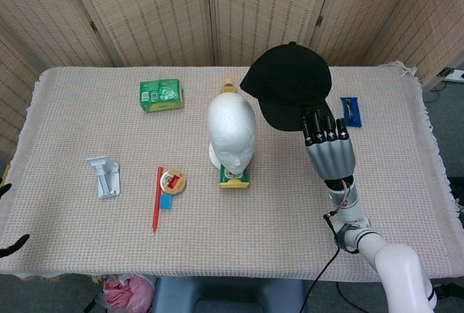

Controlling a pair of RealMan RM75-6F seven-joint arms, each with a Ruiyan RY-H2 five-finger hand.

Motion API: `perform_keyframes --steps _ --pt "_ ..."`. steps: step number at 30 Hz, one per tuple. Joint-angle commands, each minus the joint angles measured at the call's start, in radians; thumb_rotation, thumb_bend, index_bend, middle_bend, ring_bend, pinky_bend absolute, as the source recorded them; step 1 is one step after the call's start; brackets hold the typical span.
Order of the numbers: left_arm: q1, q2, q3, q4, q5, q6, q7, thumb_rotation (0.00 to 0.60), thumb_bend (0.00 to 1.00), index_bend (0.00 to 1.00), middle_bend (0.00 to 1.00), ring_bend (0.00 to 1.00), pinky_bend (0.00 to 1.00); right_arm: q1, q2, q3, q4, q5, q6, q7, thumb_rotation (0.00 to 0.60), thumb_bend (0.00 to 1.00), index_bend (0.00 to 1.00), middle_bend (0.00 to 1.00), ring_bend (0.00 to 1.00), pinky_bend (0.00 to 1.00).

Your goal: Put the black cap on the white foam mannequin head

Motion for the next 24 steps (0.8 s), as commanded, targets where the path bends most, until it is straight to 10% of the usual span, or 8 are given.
perform_keyframes --steps 1,24 --pt "-0.003 0.003 -0.001 0.005 -0.005 -0.007 -0.014 0.600 0.22 0.00 0.00 0.00 0.15 0.030 -0.006 0.017 -0.022 -0.002 -0.021 -0.022 0.600 0.70 0.97 0.81 0.72 0.90" --pt "0.004 0.022 0.009 0.023 0.026 0.018 -0.094 0.600 0.22 0.00 0.00 0.00 0.15 0.056 -0.117 -0.094 -0.081 -0.152 0.002 -0.149 0.600 0.70 0.97 0.81 0.72 0.90"
